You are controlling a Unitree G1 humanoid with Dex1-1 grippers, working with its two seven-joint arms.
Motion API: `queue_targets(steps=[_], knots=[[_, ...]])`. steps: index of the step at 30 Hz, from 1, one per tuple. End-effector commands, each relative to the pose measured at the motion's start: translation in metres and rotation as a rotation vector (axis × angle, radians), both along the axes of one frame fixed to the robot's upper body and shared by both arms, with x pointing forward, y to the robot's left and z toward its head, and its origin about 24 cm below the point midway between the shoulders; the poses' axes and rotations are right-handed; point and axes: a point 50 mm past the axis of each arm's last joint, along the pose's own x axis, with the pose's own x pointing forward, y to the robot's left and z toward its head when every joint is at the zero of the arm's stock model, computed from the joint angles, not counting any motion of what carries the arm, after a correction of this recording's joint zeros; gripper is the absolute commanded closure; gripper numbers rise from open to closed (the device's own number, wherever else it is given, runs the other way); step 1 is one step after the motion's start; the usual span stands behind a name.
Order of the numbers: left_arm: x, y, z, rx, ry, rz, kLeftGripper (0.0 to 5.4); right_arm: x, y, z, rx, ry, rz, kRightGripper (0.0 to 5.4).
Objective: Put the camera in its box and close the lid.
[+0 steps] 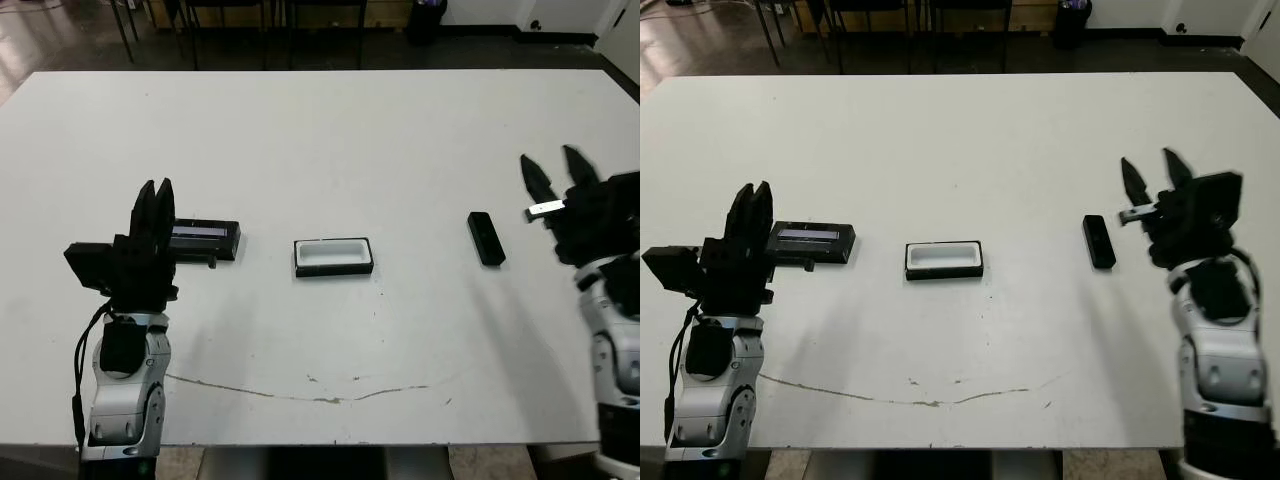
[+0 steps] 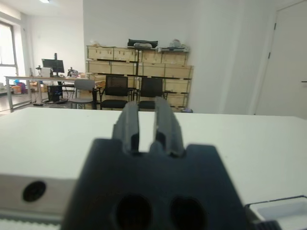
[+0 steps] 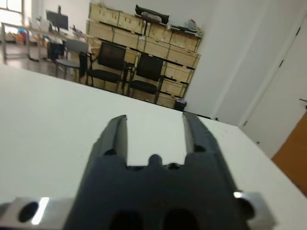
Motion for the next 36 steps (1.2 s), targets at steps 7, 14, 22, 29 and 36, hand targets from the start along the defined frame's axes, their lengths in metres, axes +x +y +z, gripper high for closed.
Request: queue_targets(steps=[7, 14, 22, 29, 36], knots=[[0.000, -0.001, -0.008, 0.017, 0.016, -0.007, 5.40, 0.002, -0.004, -0.041, -0.055, 0.272, -0.036, 1.35], [-0.003, 0.002, -0.009, 0.018, 0.023, -0.013, 5.40, -0.001, 0.010, -0.058, 0.136, 0.375, -0.032, 0.02], [-0.004, 0.001, -0.011, 0.018, 0.038, -0.022, 5.40, -0.008, 0.020, -0.054, 0.277, 0.364, -0.024, 0.02], [-0.006, 0.003, -0.013, 0.024, 0.044, -0.031, 5.40, -0.008, 0.025, -0.058, 0.354, 0.387, -0.051, 0.02], [-0.005, 0.003, -0.014, 0.023, 0.047, -0.036, 5.40, -0.005, 0.028, -0.065, 0.278, 0.383, -0.107, 0.02]])
